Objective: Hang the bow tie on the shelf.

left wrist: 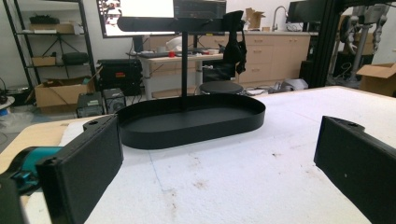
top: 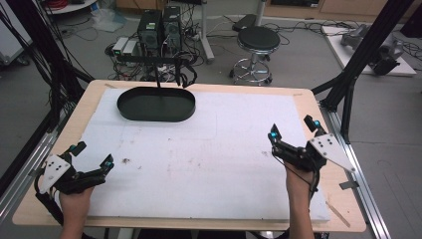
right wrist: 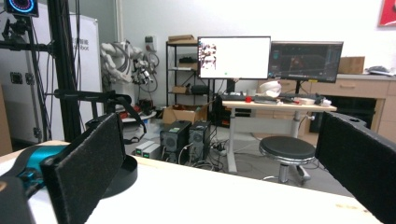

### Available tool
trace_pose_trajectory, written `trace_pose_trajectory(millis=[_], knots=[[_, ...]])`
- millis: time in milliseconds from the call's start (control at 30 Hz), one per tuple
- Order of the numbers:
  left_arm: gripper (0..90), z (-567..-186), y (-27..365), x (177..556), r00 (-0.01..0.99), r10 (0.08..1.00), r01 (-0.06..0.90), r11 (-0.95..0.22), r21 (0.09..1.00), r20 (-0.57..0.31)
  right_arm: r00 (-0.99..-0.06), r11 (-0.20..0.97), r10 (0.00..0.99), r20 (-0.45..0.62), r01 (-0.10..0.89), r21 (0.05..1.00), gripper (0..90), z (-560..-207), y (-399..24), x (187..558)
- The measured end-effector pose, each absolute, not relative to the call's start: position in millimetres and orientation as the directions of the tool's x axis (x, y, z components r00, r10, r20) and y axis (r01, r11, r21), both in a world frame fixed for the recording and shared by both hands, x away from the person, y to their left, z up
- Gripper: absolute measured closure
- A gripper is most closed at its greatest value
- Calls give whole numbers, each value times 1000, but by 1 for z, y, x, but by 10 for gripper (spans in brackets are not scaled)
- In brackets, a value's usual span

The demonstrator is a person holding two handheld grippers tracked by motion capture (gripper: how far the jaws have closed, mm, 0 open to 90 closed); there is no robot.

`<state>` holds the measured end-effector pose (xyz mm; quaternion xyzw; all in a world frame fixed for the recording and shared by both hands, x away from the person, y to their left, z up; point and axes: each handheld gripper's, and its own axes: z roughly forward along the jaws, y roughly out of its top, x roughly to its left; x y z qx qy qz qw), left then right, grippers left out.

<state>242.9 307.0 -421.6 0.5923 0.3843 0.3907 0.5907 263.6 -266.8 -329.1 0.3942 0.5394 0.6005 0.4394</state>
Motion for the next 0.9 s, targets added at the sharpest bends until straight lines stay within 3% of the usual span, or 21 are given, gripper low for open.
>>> trace_pose_trajectory(millis=[567,900], knots=[[17,-420,299,242,406,913,-16,-42,999,45,-283,-55,959,30,-80,995,8,-379,-289,226],[17,-420,298,242,411,910,-17,-55,998,57,-291,-27,957,-2,-98,995,8,-386,-286,223]])
